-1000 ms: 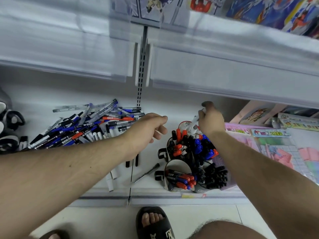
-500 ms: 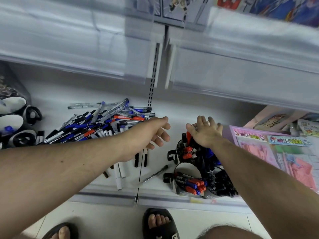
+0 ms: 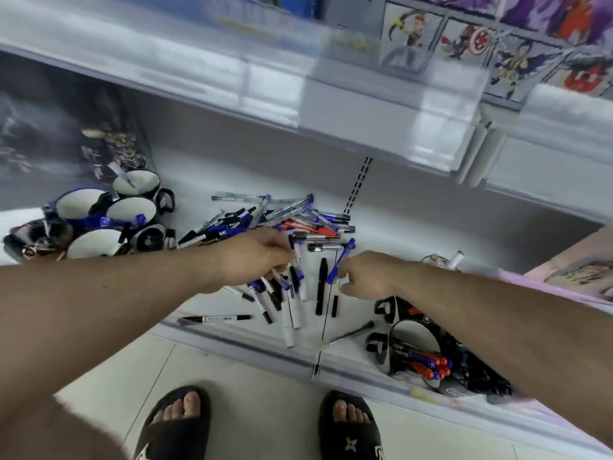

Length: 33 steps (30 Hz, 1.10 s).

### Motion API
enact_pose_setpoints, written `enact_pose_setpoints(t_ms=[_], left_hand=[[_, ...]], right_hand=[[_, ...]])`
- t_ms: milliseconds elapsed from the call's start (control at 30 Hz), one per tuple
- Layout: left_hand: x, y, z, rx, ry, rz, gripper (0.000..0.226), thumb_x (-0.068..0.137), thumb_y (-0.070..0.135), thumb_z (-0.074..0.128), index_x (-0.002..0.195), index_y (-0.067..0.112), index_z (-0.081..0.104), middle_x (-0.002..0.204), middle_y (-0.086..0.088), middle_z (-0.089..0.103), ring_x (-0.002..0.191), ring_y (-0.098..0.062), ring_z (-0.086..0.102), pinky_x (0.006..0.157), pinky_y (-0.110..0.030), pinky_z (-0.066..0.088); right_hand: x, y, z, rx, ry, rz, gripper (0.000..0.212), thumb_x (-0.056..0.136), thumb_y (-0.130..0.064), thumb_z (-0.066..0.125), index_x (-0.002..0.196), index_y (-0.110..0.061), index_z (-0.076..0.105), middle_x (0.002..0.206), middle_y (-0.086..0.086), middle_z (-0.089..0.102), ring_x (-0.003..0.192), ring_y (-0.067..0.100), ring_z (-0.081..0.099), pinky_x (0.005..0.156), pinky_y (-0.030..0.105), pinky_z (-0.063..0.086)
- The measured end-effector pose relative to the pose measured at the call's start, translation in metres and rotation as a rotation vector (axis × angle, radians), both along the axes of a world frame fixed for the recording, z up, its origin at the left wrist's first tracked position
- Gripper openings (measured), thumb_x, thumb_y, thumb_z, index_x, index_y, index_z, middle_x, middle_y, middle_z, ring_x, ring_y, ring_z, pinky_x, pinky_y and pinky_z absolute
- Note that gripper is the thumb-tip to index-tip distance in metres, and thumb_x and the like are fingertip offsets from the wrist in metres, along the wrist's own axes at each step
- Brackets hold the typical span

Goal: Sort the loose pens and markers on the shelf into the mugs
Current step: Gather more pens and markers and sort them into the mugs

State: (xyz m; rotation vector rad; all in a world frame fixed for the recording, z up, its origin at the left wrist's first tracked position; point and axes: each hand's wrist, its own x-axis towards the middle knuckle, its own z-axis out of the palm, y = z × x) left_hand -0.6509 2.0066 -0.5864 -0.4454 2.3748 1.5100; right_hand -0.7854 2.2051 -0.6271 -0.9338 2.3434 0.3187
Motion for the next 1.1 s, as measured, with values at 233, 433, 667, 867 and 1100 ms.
enact_pose_setpoints(t_ms=[233,433,667,867,1100], left_hand=[[0.009,-0.023,0.0,-0.013,-0.03,-0.077,0.009,0.091,0.029,0.062,0.099,0.03,0.06,0.102,-0.003,0.07,0.088,-0.019,0.067,0.083,-0.038,0.052],[0.01,-0.035,-0.006,0.051,-0.049,-0.015,0.007,0.094,0.024,0.059,0.1,0.024,0.059,0.09,0.003,0.068,0.076,-0.014,0.063,0.063,-0.023,0.042],[0.01,-0.048,-0.012,0.102,-0.078,0.036,0.008,0.094,0.026,0.059,0.102,0.024,0.06,0.094,0.001,0.07,0.076,-0.012,0.064,0.067,-0.024,0.045],[0.012,-0.048,-0.018,0.107,-0.117,0.043,0.008,0.095,0.024,0.057,0.103,0.024,0.058,0.093,0.002,0.068,0.071,-0.008,0.063,0.06,-0.02,0.041],[0.012,-0.052,-0.021,0.107,-0.106,0.034,0.008,0.094,0.023,0.059,0.1,0.027,0.057,0.092,0.003,0.069,0.071,-0.008,0.064,0.06,-0.022,0.043]], right_hand=[[0.034,-0.007,-0.107,0.075,-0.206,-0.684,0.059,0.1,-0.037,0.043,0.148,-0.003,0.033,0.151,0.013,0.04,0.118,0.031,0.055,0.092,0.033,0.051],[0.019,-0.029,-0.141,-0.206,-0.024,-1.058,0.091,0.088,-0.074,0.036,0.147,-0.005,0.033,0.146,0.021,0.039,0.133,0.037,0.038,0.108,0.044,0.033],[0.002,-0.082,-0.144,-0.229,-0.083,-0.96,0.14,0.053,-0.096,0.051,0.155,-0.021,-0.01,0.156,0.013,0.017,0.141,0.035,0.018,0.111,0.051,0.029],[0.032,-0.104,-0.161,-0.21,-0.061,-0.692,0.157,0.033,-0.093,0.063,0.15,-0.032,-0.021,0.159,0.013,0.003,0.145,0.035,0.013,0.112,0.056,0.025],[0.041,-0.077,-0.159,-0.129,0.09,-0.721,0.153,0.036,-0.09,0.068,0.152,-0.018,-0.001,0.147,0.014,0.025,0.133,0.033,0.032,0.1,0.05,0.04]])
